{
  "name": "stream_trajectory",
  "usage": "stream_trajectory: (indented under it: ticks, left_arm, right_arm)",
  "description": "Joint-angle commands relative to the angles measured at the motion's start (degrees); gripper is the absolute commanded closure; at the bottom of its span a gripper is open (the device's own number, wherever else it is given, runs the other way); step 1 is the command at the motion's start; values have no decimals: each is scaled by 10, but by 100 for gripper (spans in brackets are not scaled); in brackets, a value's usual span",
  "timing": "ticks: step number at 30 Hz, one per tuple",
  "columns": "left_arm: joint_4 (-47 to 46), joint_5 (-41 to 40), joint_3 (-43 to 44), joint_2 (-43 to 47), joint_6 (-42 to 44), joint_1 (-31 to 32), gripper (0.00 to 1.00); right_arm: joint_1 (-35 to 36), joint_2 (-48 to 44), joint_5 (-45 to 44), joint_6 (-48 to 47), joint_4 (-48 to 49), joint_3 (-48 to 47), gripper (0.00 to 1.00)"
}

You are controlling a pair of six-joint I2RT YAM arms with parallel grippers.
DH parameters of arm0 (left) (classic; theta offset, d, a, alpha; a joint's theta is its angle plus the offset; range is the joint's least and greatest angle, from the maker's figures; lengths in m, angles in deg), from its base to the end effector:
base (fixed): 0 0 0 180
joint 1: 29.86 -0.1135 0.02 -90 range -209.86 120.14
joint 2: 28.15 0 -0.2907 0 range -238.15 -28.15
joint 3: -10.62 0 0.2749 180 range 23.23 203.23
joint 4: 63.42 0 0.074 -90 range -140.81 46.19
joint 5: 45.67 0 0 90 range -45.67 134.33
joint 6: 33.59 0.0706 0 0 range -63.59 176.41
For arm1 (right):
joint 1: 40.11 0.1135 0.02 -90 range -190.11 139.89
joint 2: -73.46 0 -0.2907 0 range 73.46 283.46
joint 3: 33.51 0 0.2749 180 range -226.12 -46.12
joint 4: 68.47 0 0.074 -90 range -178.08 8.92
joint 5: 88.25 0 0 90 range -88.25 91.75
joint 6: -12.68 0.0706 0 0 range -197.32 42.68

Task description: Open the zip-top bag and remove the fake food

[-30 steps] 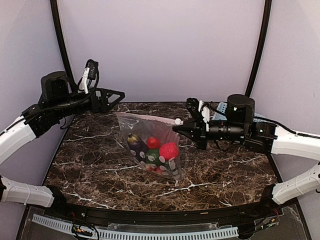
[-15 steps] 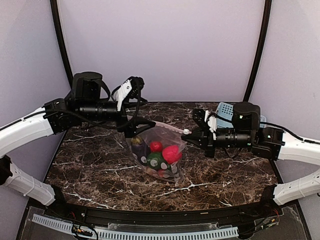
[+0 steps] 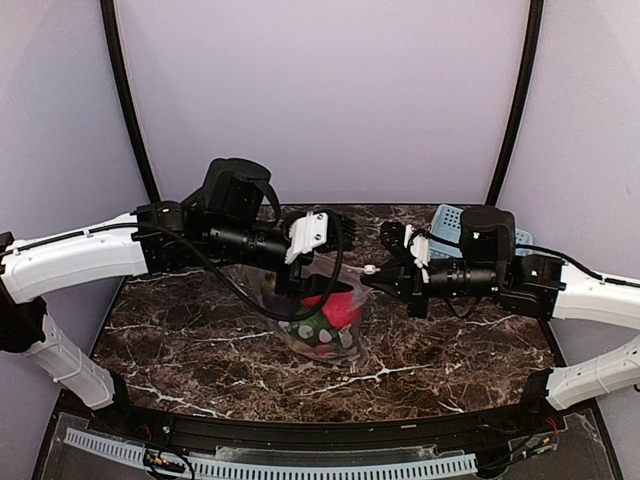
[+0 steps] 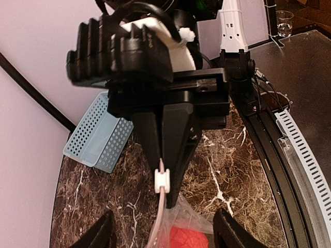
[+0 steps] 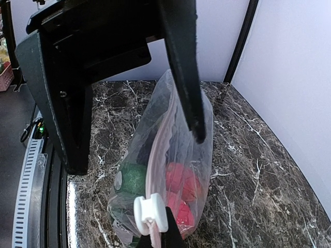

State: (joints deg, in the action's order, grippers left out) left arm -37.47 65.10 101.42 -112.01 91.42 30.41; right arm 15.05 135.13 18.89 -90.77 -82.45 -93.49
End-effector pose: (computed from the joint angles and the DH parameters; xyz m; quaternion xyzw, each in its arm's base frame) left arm 0.1737 -0.3547 0.3901 0.6623 0.4622 -0.2681 0.5252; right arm 0.1503 0.2524 0.3231 -0.5185 0.6002 0.3236 0.5160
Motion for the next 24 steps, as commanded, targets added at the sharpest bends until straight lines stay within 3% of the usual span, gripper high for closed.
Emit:
stream_trajectory:
  ticks: [1,4,15,24]
  left_arm:
    - [-15,31,23,-8,25,6,43]
    - [-19,36,32,-17,27,10,52]
    - [-20,32,58,-46,27,16,68]
    - [-19,22,56,-52,17,16,73]
  right_arm:
    - [6,4,3,-2,7,-17,100]
    - [6,8,4,-3,8,-20,100]
    - [7,12,7,-5,11,-20,100]
    - [7,1,2,-6,11,-15,100]
